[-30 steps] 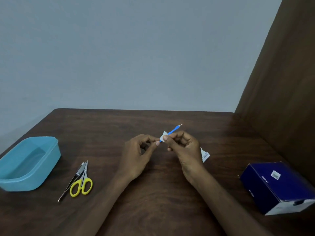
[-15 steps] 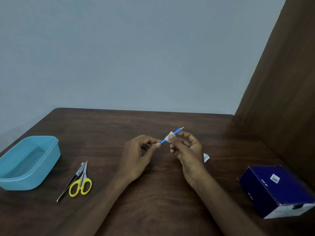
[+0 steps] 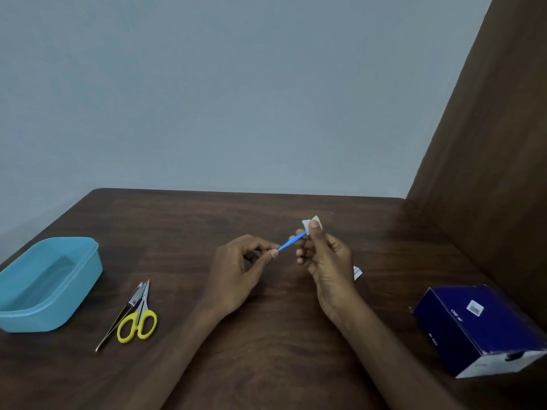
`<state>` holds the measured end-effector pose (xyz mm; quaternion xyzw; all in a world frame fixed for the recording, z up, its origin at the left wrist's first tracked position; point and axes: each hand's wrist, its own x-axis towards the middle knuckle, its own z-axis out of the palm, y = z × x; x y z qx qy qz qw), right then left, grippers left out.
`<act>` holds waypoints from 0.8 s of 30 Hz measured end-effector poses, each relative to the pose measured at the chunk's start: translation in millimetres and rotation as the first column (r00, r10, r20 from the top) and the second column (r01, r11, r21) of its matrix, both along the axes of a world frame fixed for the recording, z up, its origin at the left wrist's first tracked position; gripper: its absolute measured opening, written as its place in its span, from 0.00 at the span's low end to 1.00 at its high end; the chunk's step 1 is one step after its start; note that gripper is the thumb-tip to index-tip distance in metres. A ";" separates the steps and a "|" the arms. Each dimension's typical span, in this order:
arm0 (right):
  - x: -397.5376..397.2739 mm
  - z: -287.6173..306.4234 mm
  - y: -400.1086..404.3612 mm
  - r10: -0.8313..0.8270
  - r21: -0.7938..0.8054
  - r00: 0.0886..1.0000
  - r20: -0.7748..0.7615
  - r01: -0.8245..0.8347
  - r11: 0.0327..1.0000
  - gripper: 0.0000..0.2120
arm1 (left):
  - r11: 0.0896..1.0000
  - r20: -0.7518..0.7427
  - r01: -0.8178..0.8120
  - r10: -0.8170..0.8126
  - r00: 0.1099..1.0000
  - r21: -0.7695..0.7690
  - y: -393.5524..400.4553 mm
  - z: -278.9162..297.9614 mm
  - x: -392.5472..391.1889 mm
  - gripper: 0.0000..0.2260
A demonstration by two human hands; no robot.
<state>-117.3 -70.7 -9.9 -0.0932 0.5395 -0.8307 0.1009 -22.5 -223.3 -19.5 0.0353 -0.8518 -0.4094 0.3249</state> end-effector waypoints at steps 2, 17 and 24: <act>-1.0 -3.7 0.2 0.011 0.054 0.998 -0.054 -0.008 0.998 0.10 | 1.000 0.003 -0.006 0.006 1.000 0.013 -1.3 -0.2 -0.2 0.05; -1.6 -9.5 0.0 0.044 0.129 0.988 -0.150 -0.025 0.991 0.05 | 0.999 0.003 0.002 -0.002 1.000 0.047 -2.8 -2.5 -2.0 0.05; -0.4 -10.7 1.3 0.082 0.112 0.987 -0.141 -0.067 0.991 0.07 | 0.997 0.000 0.014 -0.014 1.000 0.079 -2.0 -1.8 -0.5 0.04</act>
